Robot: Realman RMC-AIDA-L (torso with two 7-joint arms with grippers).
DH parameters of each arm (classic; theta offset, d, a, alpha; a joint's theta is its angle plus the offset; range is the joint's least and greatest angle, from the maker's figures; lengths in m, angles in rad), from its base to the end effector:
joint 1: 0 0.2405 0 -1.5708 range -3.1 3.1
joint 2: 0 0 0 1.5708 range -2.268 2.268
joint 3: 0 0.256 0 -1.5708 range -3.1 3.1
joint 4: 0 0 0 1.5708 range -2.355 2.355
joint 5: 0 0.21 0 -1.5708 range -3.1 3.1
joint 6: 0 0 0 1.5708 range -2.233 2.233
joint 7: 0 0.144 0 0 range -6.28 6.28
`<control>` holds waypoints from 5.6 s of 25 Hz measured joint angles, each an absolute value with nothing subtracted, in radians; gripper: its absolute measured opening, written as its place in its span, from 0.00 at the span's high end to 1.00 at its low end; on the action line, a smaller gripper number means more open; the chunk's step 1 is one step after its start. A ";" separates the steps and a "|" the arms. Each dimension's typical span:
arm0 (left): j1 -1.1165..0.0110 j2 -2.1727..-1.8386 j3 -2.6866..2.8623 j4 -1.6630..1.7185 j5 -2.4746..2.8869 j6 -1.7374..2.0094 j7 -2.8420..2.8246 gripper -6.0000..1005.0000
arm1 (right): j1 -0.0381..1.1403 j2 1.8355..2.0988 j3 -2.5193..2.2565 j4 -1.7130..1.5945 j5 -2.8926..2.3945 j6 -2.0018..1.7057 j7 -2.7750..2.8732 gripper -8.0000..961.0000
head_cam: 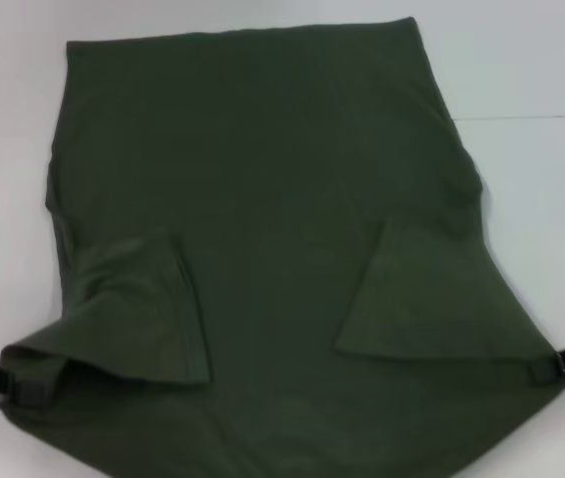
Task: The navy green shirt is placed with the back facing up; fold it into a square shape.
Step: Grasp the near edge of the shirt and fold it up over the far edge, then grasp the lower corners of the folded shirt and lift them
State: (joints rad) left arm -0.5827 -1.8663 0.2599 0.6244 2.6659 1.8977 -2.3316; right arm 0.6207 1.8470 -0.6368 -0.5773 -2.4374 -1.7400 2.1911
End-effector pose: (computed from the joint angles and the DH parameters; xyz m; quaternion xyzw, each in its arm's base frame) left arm -0.3299 0.2889 0.0888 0.7200 0.6865 0.1020 0.0053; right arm 0.3115 0.3214 0.0679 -0.8194 0.5717 0.0402 0.0127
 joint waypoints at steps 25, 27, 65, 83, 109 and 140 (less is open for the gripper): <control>-0.764 -1.803 0.134 0.543 2.498 1.592 -2.396 0.96 | 0.734 1.834 -0.372 -0.575 -2.321 -1.520 2.218 0.94; -0.776 -1.806 0.134 0.521 2.476 1.517 -2.392 0.96 | 0.752 1.837 -0.376 -0.544 -2.294 -1.445 2.219 0.94; -0.832 -1.937 0.133 0.305 2.235 0.846 -2.089 0.79 | 0.843 1.987 -0.468 -0.391 -2.097 -0.762 2.086 0.69; -0.654 -1.915 0.328 0.501 2.244 1.349 -2.029 0.17 | 0.689 1.889 -0.478 -0.505 -2.101 -1.173 2.031 0.13; -0.621 -1.962 0.583 0.527 2.256 1.149 -1.978 0.17 | 0.651 1.851 -0.529 -0.505 -2.132 -1.249 2.043 0.11; -0.627 -1.969 0.592 0.497 2.256 1.150 -1.985 0.20 | 0.661 1.851 -0.553 -0.502 -2.141 -1.248 2.048 0.11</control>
